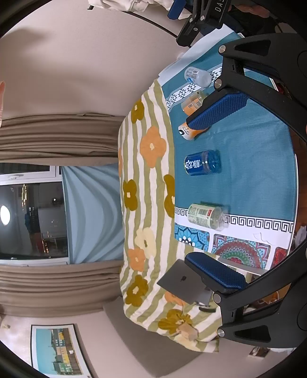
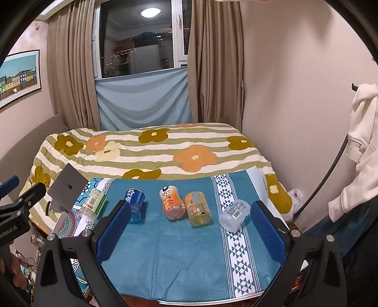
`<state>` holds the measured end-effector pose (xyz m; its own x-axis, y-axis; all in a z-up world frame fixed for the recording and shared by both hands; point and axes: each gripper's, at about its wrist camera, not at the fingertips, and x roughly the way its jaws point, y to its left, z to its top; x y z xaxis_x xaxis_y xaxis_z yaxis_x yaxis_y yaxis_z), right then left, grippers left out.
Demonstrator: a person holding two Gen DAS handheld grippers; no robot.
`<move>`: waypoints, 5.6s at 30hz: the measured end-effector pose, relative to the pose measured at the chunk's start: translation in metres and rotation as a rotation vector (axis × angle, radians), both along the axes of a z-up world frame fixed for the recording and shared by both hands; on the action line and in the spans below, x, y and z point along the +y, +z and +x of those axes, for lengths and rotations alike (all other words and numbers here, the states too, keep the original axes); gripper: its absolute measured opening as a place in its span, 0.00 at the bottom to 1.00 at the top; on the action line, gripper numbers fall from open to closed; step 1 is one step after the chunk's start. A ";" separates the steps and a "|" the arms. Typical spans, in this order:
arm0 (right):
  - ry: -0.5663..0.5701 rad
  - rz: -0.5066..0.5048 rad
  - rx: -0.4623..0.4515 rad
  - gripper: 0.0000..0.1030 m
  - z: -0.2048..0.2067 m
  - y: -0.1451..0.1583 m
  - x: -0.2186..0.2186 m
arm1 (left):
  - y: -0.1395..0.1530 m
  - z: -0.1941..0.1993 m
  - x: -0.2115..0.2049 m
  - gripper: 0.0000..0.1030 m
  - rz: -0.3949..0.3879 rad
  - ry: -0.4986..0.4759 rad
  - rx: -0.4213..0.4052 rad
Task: Flip cup upright
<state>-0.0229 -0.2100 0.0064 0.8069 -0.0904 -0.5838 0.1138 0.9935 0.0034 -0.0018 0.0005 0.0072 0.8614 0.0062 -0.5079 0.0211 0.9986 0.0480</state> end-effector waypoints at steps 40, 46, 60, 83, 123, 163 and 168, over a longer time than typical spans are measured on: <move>0.011 -0.007 -0.014 0.98 0.001 0.007 0.012 | 0.002 -0.001 0.005 1.00 -0.006 0.006 -0.004; 0.013 -0.004 -0.019 0.98 -0.001 0.006 0.012 | 0.002 -0.001 0.005 1.00 -0.010 0.011 -0.006; 0.027 0.003 -0.028 0.98 -0.001 0.003 0.008 | 0.003 -0.002 0.009 1.00 -0.009 0.017 -0.006; 0.097 0.046 0.072 0.98 0.028 -0.023 0.024 | -0.020 0.040 0.029 1.00 0.010 0.033 0.139; 0.164 0.118 0.385 0.98 0.152 -0.183 0.069 | -0.213 0.239 0.076 0.68 0.010 -0.052 0.873; 0.221 0.084 0.327 0.98 0.081 -0.136 -0.001 | -0.194 0.109 -0.053 0.65 -0.143 -0.026 0.845; 0.238 0.051 0.336 0.98 0.072 -0.142 -0.010 | -0.203 0.096 -0.076 0.65 -0.121 -0.008 0.840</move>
<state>0.0486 -0.2202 -0.1354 0.5652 0.1115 -0.8174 -0.1155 0.9918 0.0554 0.0942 -0.0750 -0.1955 0.1977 -0.0937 -0.9758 0.0094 0.9956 -0.0936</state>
